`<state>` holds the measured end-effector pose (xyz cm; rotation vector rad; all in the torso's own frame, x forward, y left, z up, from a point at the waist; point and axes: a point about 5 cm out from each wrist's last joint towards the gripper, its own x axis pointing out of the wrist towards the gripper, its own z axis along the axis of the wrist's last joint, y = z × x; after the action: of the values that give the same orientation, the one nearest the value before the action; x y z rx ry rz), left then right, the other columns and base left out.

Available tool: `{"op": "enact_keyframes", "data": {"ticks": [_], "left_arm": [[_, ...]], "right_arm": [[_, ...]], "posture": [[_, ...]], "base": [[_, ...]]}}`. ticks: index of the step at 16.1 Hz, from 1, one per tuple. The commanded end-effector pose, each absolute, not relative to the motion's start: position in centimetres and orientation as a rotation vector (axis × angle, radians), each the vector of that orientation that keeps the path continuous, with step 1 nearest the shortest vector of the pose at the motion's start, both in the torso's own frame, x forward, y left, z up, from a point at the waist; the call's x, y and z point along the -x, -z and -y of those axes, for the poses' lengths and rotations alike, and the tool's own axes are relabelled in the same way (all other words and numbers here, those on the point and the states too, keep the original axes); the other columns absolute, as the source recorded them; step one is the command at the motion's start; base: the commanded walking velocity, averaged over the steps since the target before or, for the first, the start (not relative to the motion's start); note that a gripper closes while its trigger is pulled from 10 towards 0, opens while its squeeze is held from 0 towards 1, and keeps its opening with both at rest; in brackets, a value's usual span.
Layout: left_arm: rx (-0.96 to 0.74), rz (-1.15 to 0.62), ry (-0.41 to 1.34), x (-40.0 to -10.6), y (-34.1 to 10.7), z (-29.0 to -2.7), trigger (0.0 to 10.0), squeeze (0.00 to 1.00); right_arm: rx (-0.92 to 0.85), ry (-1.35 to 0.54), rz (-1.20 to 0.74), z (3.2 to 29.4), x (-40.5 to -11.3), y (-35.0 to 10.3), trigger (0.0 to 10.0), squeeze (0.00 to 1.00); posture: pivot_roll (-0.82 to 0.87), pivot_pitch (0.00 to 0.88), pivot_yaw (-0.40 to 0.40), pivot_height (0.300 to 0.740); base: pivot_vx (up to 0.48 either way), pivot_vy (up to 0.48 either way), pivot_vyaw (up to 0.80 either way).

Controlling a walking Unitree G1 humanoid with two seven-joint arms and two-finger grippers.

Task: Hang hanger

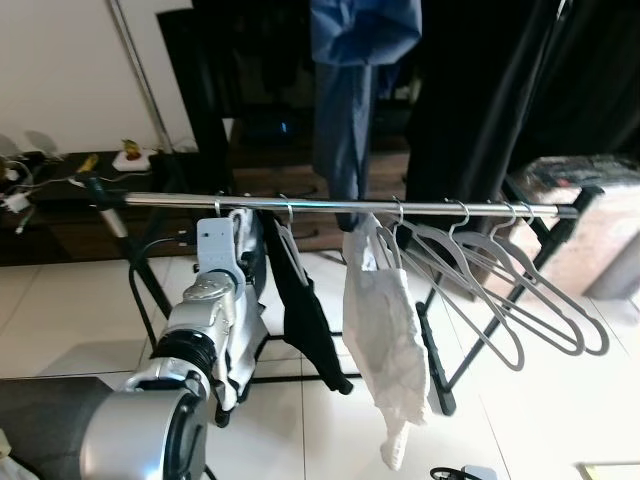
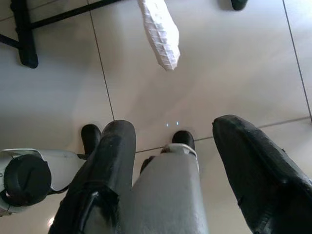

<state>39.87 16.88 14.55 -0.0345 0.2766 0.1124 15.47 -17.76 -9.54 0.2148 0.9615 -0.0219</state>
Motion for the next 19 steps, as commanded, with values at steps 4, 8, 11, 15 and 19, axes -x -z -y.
{"op": "enact_keyframes", "data": {"ticks": [4,8,11,15,19], "left_arm": [[0.044,-0.247,-0.143,-40.2,-15.6,-17.6,0.0,0.00],[-0.011,-0.177,-0.198,-40.5,-16.9,-18.6,0.0,0.00],[-0.026,-0.135,-0.205,-40.6,-17.5,-18.6,0.0,0.00],[-0.014,-0.163,-0.188,-40.5,-17.0,-18.4,0.0,0.00],[0.008,-0.190,-0.204,-40.3,-16.4,-18.9,0.0,0.00]], "right_arm": [[-0.224,0.037,-0.982,18.1,-14.1,10.0,10.0,0.00],[-0.221,0.034,-0.983,18.1,-14.1,10.0,10.0,0.00],[-0.220,0.030,-0.981,17.9,-14.4,9.9,10.0,0.00],[-0.222,0.029,-0.975,17.8,-14.9,9.8,10.0,0.00],[-0.221,0.025,-0.973,17.8,-15.2,9.6,10.0,0.00]], "posture": [[-0.07,0.174,0.002,0.740],[-0.06,0.167,0.000,0.740],[-0.06,0.158,0.002,0.740],[-0.06,0.146,0.003,0.740],[-0.05,0.138,0.004,0.740]], "base": [[0.000,0.000,0.00],[0.000,0.000,0.00],[0.000,0.000,0.00],[0.000,0.000,0.00],[0.000,0.000,0.00]]}}
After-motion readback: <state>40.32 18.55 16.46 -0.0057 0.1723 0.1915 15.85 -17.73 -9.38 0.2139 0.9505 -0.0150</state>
